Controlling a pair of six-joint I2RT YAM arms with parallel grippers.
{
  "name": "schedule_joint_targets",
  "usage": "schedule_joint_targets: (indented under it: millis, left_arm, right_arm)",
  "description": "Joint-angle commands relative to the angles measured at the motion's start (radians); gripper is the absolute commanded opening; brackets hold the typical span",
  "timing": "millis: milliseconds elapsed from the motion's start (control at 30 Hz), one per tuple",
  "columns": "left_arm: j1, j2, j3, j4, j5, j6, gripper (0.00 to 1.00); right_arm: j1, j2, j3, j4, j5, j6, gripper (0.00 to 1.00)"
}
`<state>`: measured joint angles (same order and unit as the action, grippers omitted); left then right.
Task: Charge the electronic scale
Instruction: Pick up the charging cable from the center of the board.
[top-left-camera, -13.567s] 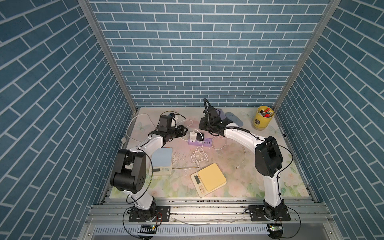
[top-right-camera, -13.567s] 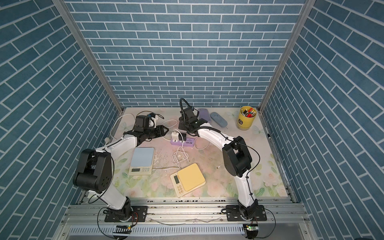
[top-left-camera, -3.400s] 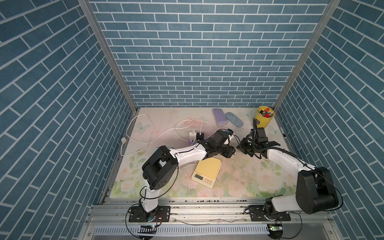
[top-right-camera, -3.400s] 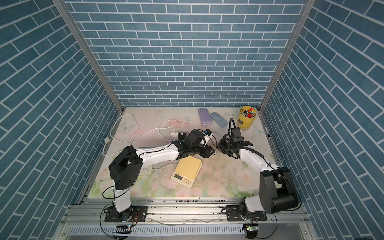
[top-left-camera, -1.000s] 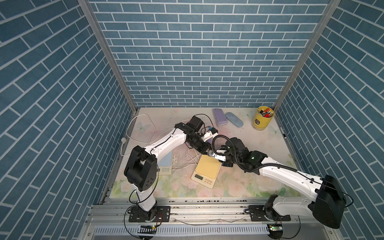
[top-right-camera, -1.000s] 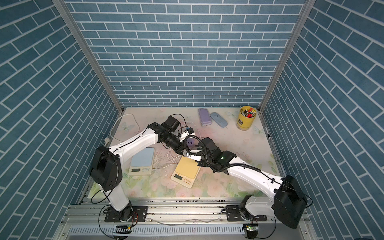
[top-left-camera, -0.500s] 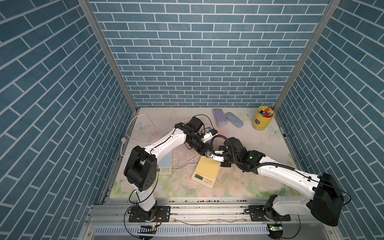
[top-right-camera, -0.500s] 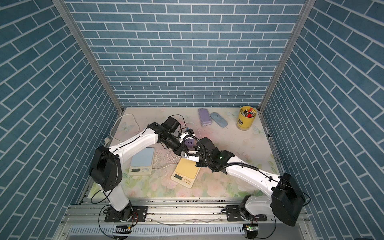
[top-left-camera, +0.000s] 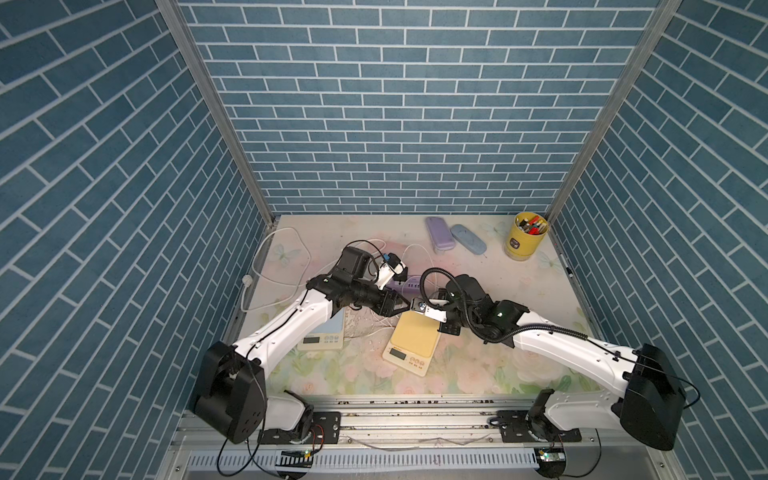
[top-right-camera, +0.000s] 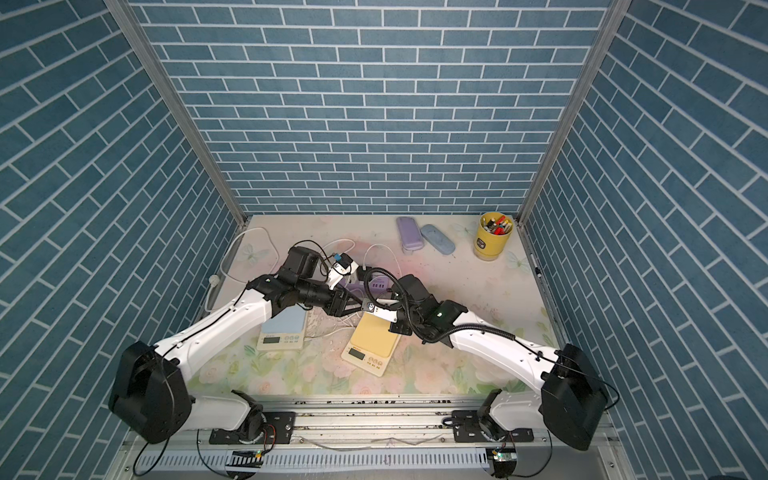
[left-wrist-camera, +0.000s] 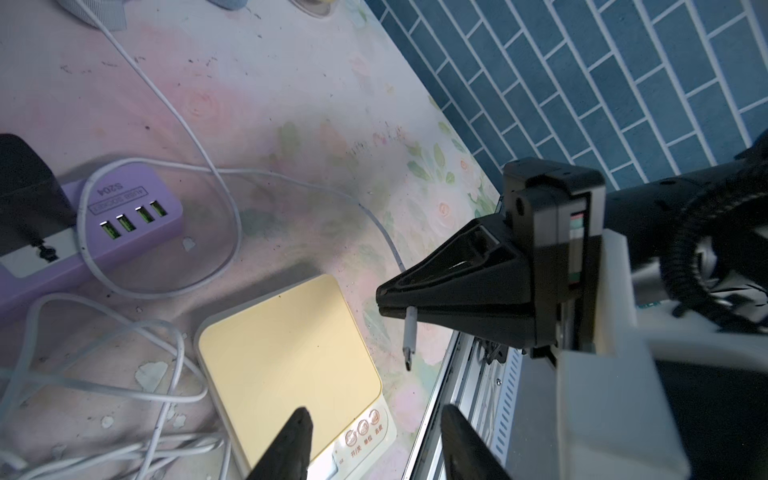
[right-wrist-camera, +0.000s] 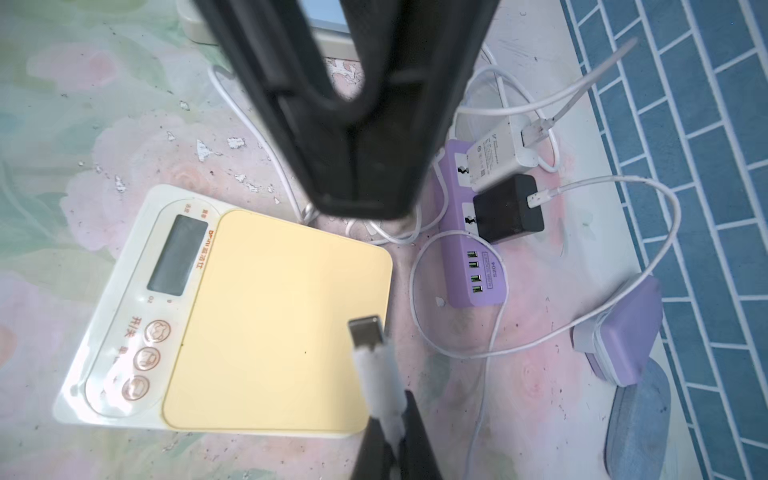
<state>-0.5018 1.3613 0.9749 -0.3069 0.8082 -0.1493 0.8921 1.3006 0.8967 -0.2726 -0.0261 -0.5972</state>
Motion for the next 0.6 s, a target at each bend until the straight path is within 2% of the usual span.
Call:
schedule_joint_targets:
  millis: [0,233,400,567]
  left_arm:
    - [-0.017,-0.007,-0.064,0.247,-0.028,-0.150,0.51]
    - [-0.043,0.051,-0.107,0.381,-0.012,-0.260,0.45]
    - [-0.057,0.081,-0.089,0.383,0.013,-0.271,0.37]
    - [-0.058,0.123,-0.076,0.347,0.026,-0.283,0.37]
  right_arm:
    - [0.000,0.005,0.027,-0.017,0.008,0.079,0.00]
    - [-0.001,0.014,0.040,0.000,-0.009,0.124,0.00]
    - [-0.001,0.021,0.045,-0.005,0.000,0.137,0.00]
    - [-0.002,0.050,0.060,-0.012,0.056,0.166,0.00]
